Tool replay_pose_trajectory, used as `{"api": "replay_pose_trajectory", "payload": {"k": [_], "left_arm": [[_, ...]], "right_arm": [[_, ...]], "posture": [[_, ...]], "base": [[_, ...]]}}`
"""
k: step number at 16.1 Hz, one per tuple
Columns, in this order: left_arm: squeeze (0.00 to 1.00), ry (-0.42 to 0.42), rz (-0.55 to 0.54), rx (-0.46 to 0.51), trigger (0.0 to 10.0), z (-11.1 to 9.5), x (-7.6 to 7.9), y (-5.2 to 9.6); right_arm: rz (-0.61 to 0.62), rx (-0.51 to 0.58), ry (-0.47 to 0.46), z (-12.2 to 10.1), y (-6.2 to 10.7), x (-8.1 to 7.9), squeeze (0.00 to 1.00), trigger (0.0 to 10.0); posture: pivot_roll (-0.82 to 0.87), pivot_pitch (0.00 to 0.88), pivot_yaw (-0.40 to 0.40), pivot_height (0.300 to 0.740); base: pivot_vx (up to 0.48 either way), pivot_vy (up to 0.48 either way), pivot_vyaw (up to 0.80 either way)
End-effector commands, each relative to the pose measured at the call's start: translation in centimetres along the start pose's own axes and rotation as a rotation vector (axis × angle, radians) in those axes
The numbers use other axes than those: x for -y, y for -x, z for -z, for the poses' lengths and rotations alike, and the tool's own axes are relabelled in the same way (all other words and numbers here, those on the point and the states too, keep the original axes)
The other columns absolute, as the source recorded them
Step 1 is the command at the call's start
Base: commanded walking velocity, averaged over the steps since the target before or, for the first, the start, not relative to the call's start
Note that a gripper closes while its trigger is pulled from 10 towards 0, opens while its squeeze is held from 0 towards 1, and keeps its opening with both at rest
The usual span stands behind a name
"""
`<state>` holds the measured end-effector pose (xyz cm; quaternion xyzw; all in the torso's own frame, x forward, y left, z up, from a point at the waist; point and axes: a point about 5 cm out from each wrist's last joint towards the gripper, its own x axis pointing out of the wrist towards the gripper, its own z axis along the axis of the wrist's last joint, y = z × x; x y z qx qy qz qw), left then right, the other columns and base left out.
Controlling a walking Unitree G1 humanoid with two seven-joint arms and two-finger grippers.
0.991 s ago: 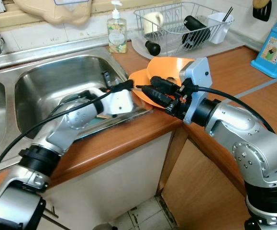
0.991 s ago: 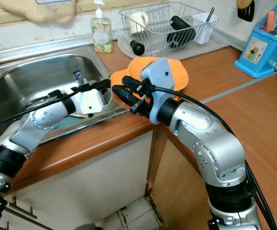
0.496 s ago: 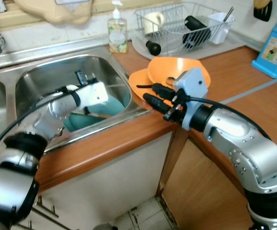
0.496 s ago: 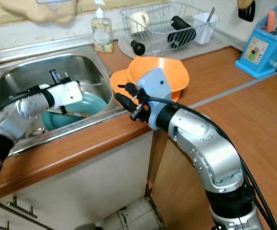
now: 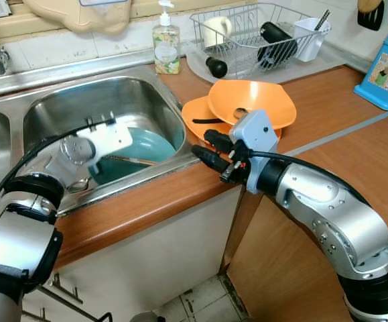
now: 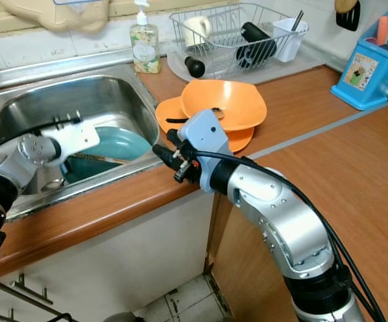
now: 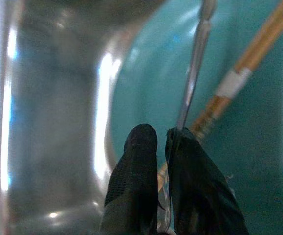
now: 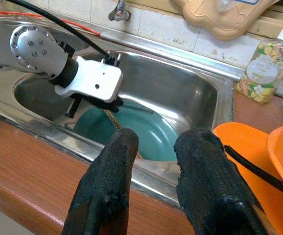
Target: Kitchen organization
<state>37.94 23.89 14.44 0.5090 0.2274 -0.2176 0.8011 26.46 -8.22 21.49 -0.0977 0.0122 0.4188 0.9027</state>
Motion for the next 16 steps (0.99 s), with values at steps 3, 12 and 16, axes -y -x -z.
{"api": "replay_pose_trajectory", "payload": {"k": [3,12,16], "left_arm": [[1.00,0.001,0.020,-0.004,10.0,-0.6,-0.8,0.2],[0.07,0.195,-0.066,0.193,10.0,-1.8,-1.6,0.5],[0.00,0.480,-0.135,0.528,10.0,-4.3,-2.0,1.5]], "right_arm": [[0.011,0.014,0.026,-0.3,0.2,-0.2,0.00,10.0],[0.266,0.103,0.010,-1.9,1.3,4.1,0.00,10.0],[0.428,0.137,-0.057,-2.0,2.3,6.5,1.00,10.0]], "posture": [[-0.12,0.000,0.038,0.740],[-0.11,0.000,0.022,0.740],[-0.11,0.000,0.019,0.740]], "base": [[0.000,0.000,0.00],[0.000,0.000,0.00],[0.000,0.000,0.00]]}}
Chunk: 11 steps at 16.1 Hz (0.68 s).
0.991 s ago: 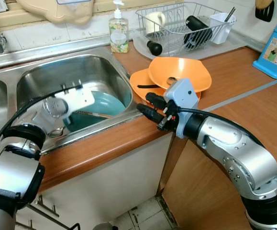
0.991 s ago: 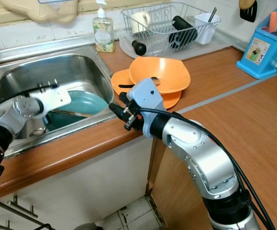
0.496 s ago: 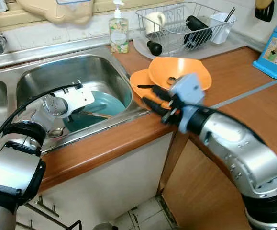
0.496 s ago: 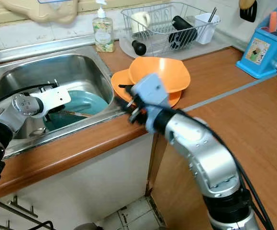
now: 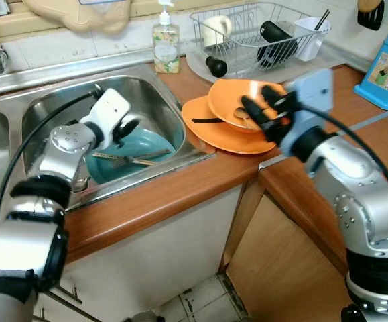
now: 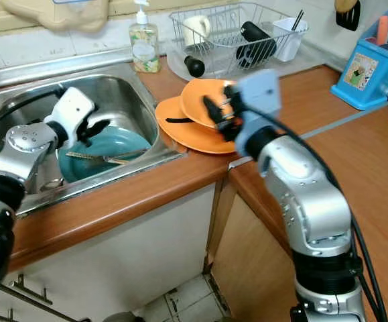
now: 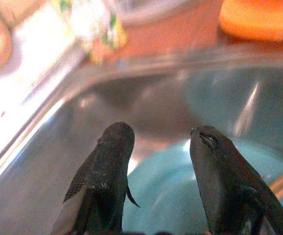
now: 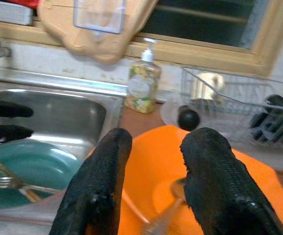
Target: Kitchen organization
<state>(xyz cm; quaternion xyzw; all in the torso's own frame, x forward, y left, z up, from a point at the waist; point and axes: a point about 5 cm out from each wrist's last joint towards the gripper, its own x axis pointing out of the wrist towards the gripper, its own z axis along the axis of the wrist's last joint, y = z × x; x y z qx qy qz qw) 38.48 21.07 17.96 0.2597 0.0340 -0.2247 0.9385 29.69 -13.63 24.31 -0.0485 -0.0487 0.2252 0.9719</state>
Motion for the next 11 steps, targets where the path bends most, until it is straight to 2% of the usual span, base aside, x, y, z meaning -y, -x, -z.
{"api": "replay_pose_trajectory", "payload": {"k": [1,3,7,8,10,11], "left_arm": [[0.00,0.066,0.012,0.083,10.0,-0.7,0.4,0.2],[0.00,0.155,0.042,0.168,10.0,-1.3,1.7,0.8],[0.00,0.208,0.094,0.219,10.0,-1.8,4.0,2.0],[0.00,0.230,0.141,0.265,10.0,-2.5,5.4,2.5],[0.00,0.264,0.183,0.257,10.0,-2.7,6.6,3.0],[0.00,0.283,0.205,0.245,10.0,-2.7,7.3,3.1]], "right_arm": [[0.011,0.017,-0.004,-0.4,0.0,0.2,1.00,10.0],[0.008,-0.001,-0.004,-0.1,0.1,0.1,1.00,10.0],[-0.022,-0.047,-0.004,0.8,0.0,-0.5,1.00,10.0],[-0.018,-0.085,0.008,1.4,-0.1,-0.7,1.00,10.0],[-0.009,-0.113,0.029,2.0,0.0,-0.7,1.00,10.0],[-0.002,-0.125,0.037,2.4,0.0,-0.8,0.81,10.0]], "posture": [[-0.12,0.000,0.021,0.740],[-0.12,0.000,0.021,0.740],[-0.12,0.000,0.019,0.740],[-0.12,0.000,0.020,0.740],[-0.12,0.000,0.020,0.740],[-0.12,0.000,0.024,0.740]], "base": [[0.000,0.000,0.00],[0.000,0.000,0.00],[0.000,0.000,0.00],[0.000,0.000,0.00],[0.000,0.000,0.00],[0.000,0.000,0.00]]}}
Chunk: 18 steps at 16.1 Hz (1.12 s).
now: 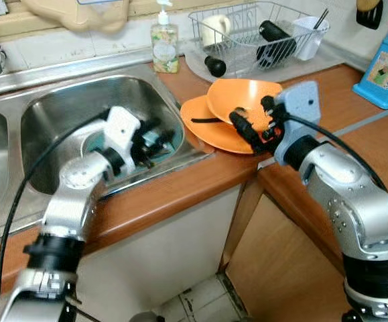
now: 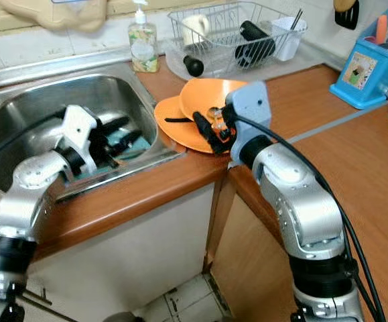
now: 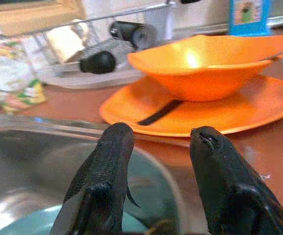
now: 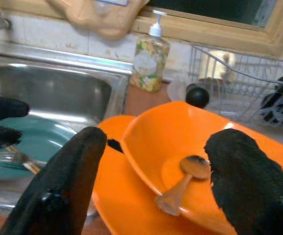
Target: Kitchen organization
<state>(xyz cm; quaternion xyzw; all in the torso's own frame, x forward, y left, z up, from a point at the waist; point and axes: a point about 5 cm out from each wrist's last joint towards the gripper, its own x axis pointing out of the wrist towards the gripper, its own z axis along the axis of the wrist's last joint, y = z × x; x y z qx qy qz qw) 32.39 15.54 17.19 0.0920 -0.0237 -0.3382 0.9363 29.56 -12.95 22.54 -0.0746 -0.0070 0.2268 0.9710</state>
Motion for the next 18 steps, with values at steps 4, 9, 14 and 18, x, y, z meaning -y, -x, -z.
{"api": "replay_pose_trajectory", "payload": {"k": [4,9,14,18], "left_arm": [[0.00,0.063,0.168,0.003,10.0,-0.6,2.7,0.5],[0.00,0.071,0.189,-0.020,10.0,-0.8,3.7,0.9],[0.00,0.072,0.191,-0.025,10.0,-0.9,3.8,0.9],[0.00,0.072,0.193,-0.031,10.0,-0.9,4.0,1.0]], "right_arm": [[0.063,-0.089,-0.058,2.4,0.4,0.5,0.00,9.1],[0.110,-0.115,-0.102,3.7,0.7,1.2,0.00,0.0],[0.094,-0.081,-0.113,3.5,0.7,1.3,0.00,0.0],[0.085,-0.020,-0.122,2.8,0.6,0.9,0.00,10.0]], "posture": [[-0.12,0.000,0.027,0.740],[-0.12,0.000,0.022,0.740],[-0.12,0.000,0.022,0.740],[-0.12,0.000,0.022,0.740]], "base": [[0.000,0.000,0.00],[0.000,0.000,0.00],[0.000,0.000,0.00],[0.000,0.000,0.00]]}}
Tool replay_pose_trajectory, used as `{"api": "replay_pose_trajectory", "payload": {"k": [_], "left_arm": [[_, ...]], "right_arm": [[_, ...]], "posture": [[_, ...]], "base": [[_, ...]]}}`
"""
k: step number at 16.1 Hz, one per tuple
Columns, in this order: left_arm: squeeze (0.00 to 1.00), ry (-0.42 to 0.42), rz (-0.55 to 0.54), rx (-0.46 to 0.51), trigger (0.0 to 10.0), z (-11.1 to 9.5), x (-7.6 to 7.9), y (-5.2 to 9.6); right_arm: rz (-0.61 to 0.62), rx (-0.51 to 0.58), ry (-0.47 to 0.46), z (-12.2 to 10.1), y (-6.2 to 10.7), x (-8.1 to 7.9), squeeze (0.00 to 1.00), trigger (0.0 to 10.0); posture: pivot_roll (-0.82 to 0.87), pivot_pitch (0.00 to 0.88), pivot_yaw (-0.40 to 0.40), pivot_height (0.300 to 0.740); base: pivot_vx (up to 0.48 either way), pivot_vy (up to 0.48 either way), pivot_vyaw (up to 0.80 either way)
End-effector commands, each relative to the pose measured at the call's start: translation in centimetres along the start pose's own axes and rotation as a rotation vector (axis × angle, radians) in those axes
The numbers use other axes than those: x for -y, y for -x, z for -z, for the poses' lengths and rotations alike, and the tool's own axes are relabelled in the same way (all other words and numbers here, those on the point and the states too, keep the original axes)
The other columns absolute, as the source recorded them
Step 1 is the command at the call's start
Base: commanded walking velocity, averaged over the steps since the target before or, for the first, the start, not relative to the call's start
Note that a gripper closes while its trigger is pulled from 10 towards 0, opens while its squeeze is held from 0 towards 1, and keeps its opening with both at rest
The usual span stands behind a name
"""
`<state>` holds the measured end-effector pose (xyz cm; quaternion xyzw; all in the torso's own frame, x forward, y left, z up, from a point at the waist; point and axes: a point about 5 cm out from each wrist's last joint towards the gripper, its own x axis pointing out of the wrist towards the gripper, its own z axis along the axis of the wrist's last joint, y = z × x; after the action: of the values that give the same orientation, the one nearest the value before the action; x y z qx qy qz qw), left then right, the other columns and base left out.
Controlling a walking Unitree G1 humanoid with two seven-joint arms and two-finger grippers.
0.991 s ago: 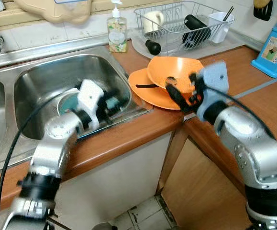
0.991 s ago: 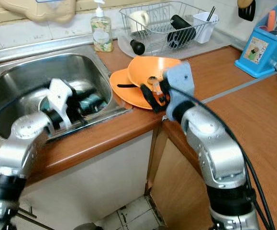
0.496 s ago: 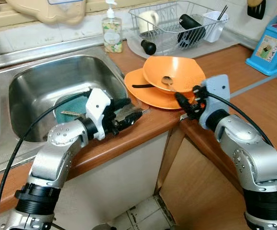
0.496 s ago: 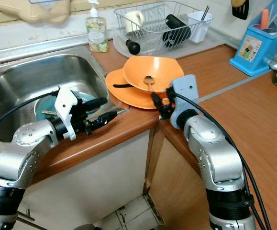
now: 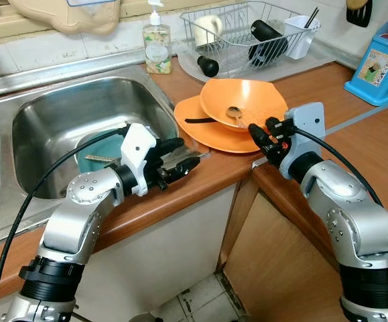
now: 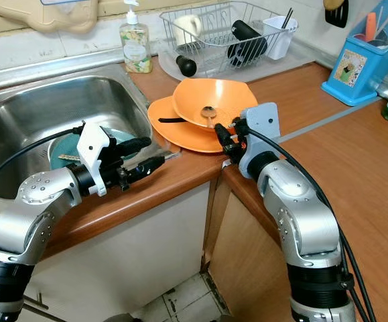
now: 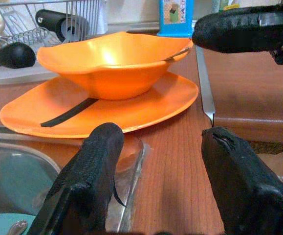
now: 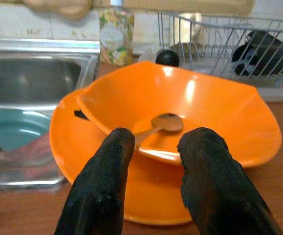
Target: Kitchen organization
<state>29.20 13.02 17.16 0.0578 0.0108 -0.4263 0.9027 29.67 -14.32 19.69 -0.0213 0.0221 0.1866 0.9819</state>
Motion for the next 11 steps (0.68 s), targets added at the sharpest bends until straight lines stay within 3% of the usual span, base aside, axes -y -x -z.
{"api": "replay_pose_trajectory", "payload": {"k": [1,5,6,7,11], "left_arm": [[0.00,-0.014,0.001,-0.009,10.0,-0.2,0.2,0.1],[0.00,-0.018,0.003,-0.017,10.0,-0.2,0.1,0.0],[0.00,-0.020,0.005,-0.019,10.0,-0.1,0.1,0.0],[0.00,-0.021,0.005,-0.020,10.0,-0.2,0.1,0.0],[0.00,-0.026,0.001,-0.024,10.0,-0.2,0.0,0.0]], "right_arm": [[-0.005,0.050,-0.007,-0.6,0.0,-0.2,1.00,10.0],[0.010,0.046,0.025,-0.5,-1.3,-0.9,1.00,10.0],[0.029,0.043,0.031,-0.5,-1.9,-1.1,0.84,10.0],[0.036,0.030,0.035,-0.2,-2.4,-1.3,0.00,10.0],[0.047,-0.022,0.022,0.6,-3.1,-1.2,0.00,10.0]], "posture": [[-0.12,0.000,0.022,0.740],[-0.12,0.000,0.025,0.740],[-0.12,0.000,0.025,0.740],[-0.12,0.000,0.025,0.740],[-0.12,0.000,0.025,0.740]], "base": [[0.000,0.000,0.00],[0.000,0.000,0.00],[0.000,0.000,0.00],[0.000,0.000,0.00],[0.000,0.000,0.00]]}}
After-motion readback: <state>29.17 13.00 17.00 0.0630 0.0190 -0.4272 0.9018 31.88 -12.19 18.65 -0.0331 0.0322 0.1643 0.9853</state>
